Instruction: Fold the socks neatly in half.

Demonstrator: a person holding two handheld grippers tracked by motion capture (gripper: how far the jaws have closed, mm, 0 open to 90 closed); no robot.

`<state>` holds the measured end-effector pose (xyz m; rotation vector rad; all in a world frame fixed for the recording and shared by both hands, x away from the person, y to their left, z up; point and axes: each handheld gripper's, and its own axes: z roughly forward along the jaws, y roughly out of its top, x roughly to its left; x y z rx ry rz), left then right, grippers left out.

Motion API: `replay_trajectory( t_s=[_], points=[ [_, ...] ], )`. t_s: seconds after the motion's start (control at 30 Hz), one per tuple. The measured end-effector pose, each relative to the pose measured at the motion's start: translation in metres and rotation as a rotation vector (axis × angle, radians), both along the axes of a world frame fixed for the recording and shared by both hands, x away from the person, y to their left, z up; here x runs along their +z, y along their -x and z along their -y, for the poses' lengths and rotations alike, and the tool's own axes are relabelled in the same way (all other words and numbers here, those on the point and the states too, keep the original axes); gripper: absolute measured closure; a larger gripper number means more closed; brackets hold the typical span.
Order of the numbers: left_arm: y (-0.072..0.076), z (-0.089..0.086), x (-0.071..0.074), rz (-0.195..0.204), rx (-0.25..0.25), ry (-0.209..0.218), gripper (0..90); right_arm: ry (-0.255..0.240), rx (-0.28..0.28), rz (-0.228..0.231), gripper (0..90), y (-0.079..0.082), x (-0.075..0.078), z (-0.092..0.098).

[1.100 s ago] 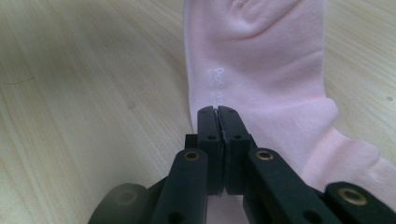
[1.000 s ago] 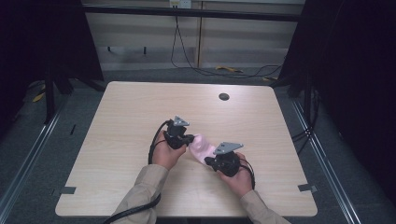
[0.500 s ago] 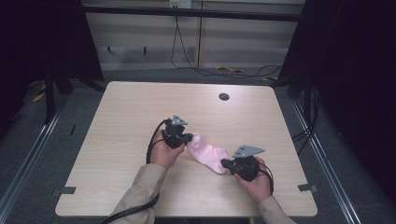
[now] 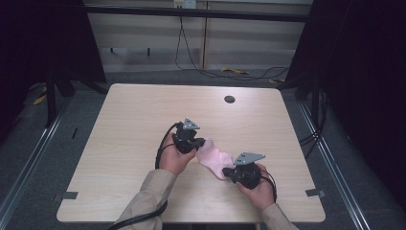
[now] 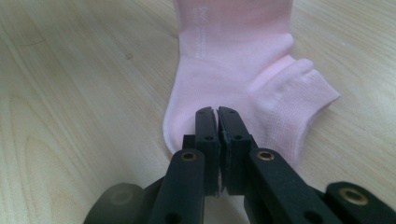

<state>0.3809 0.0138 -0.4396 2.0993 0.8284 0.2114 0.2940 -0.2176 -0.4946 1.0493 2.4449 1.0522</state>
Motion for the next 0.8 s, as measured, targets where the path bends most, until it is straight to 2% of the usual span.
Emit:
replay_trajectory(
  t_s=[0.07, 0.17, 0.27, 0.37, 0.47, 0.53, 0.8],
  points=[
    [0.0, 0.0, 0.001, 0.0, 0.002, 0.004, 88.4, -0.018, -0.007, 0.017, 87.1, 0.0, 0.003, 0.003],
    [0.0, -0.001, 0.002, 0.0, 0.002, 0.006, 88.3, -0.059, -0.057, 0.038, 88.8, -0.001, 0.011, 0.018],
    [0.0, 0.001, 0.003, 0.0, 0.0, 0.014, 88.4, -0.063, -0.098, 0.026, 90.0, -0.002, 0.01, 0.031],
    [0.002, 0.007, 0.003, -0.002, -0.014, 0.015, 88.4, -0.055, -0.097, 0.008, 90.0, -0.003, 0.005, 0.034],
    [0.005, 0.012, 0.004, -0.003, -0.028, 0.017, 88.4, -0.051, -0.089, 0.01, 90.0, -0.004, 0.005, 0.031],
    [0.007, 0.015, 0.005, -0.006, -0.034, 0.019, 88.4, -0.032, -0.08, 0.007, 90.0, -0.004, 0.003, 0.028],
    [0.017, 0.034, 0.004, 0.003, -0.083, 0.012, 88.4, -0.04, -0.082, 0.002, 90.0, -0.004, 0.001, 0.028]
  ],
)
